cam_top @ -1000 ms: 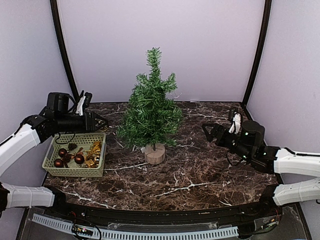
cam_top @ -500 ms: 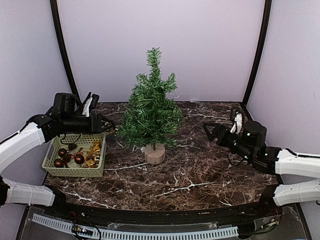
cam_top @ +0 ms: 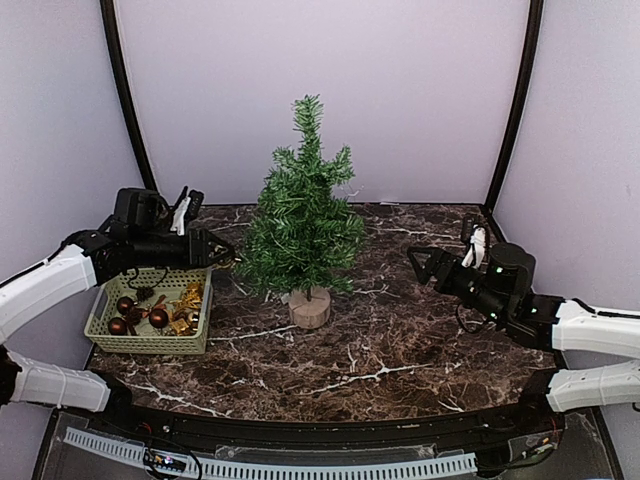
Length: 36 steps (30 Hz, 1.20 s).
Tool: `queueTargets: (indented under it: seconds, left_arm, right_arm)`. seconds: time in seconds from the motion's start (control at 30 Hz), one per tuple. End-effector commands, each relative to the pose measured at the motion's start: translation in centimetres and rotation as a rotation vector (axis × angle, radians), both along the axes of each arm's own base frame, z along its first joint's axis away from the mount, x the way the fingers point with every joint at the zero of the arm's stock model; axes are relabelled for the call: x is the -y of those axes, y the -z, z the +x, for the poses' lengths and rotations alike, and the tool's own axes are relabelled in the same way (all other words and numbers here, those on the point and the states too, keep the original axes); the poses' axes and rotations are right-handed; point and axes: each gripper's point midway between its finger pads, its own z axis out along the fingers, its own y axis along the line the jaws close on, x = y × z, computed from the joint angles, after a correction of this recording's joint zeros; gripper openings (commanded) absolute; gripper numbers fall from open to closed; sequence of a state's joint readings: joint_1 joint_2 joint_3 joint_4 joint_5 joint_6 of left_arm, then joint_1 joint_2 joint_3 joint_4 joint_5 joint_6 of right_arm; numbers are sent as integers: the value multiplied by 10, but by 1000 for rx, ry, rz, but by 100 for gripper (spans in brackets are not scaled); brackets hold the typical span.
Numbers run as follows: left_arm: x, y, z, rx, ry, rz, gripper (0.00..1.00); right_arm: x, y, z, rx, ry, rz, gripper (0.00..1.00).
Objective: Decorate the small christmas tree
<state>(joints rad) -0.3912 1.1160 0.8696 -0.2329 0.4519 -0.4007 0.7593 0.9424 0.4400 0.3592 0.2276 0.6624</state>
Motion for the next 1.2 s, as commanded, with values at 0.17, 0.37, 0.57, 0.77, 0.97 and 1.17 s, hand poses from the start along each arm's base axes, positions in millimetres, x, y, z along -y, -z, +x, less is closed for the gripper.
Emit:
queueTargets:
  seconds: [0.17, 0.37, 0.57, 0.77, 0.97, 1.17]
  left_arm:
    - [-4, -12, -10, 56, 16, 24, 47]
    - [-8, -32, -50, 106, 122, 28, 47]
    - [0, -46, -93, 81, 292, 5, 46]
    - [22, -93, -111, 156, 416, -72, 45]
    - [59, -135, -125, 248, 554, -125, 45]
    - [93, -170, -139, 347, 674, -178, 45]
  right_arm:
    - [-15, -21, -11, 82, -81, 11, 91]
    - [-39, -46, -29, 152, -210, 19, 89]
    - [-81, -80, -62, 225, -420, 38, 88]
    - [-127, -116, -97, 294, -589, 55, 88]
    - [-166, -139, -122, 347, -713, 153, 89]
    - [-200, -139, -144, 354, -856, 244, 90]
